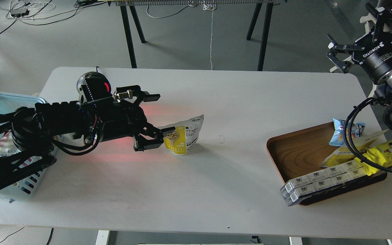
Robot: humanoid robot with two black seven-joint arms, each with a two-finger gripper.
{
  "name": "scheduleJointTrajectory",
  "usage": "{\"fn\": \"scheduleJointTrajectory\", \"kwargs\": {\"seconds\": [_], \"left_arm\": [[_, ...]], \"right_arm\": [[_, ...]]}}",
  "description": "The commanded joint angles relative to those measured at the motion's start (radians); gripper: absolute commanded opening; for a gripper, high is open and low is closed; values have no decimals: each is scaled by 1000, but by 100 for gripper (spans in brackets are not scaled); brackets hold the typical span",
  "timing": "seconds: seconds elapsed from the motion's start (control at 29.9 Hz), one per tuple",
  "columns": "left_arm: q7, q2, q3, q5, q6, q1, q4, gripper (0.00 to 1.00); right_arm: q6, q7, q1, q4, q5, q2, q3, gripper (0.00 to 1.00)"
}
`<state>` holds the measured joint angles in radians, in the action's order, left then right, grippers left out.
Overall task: Scan snack and place in basket
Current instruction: 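Reach the left gripper to the standing yellow packet and grasp it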
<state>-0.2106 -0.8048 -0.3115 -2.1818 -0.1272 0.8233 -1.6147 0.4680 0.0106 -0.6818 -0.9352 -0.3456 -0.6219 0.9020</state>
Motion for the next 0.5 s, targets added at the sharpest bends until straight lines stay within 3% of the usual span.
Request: {"fn": "scheduleJointTrajectory", "kwargs": {"seconds": [0.0, 0.13, 0.27, 0.47], "left_arm": [[0, 27, -3, 0, 3, -38, 33, 89], [-1, 68, -5, 0, 9, -49, 87, 83], [0, 96, -3, 0, 9, -50, 113, 69], [0, 107, -3, 0, 9, -52, 139, 32]], "right_arm": [[-2, 0, -1, 1, -1, 1, 0, 100], [-2, 0, 1, 1, 0, 1, 0, 100], [-3, 0, -1, 1, -1, -1, 0, 100], [-3, 0, -1, 1, 0, -1, 5, 100]]}}
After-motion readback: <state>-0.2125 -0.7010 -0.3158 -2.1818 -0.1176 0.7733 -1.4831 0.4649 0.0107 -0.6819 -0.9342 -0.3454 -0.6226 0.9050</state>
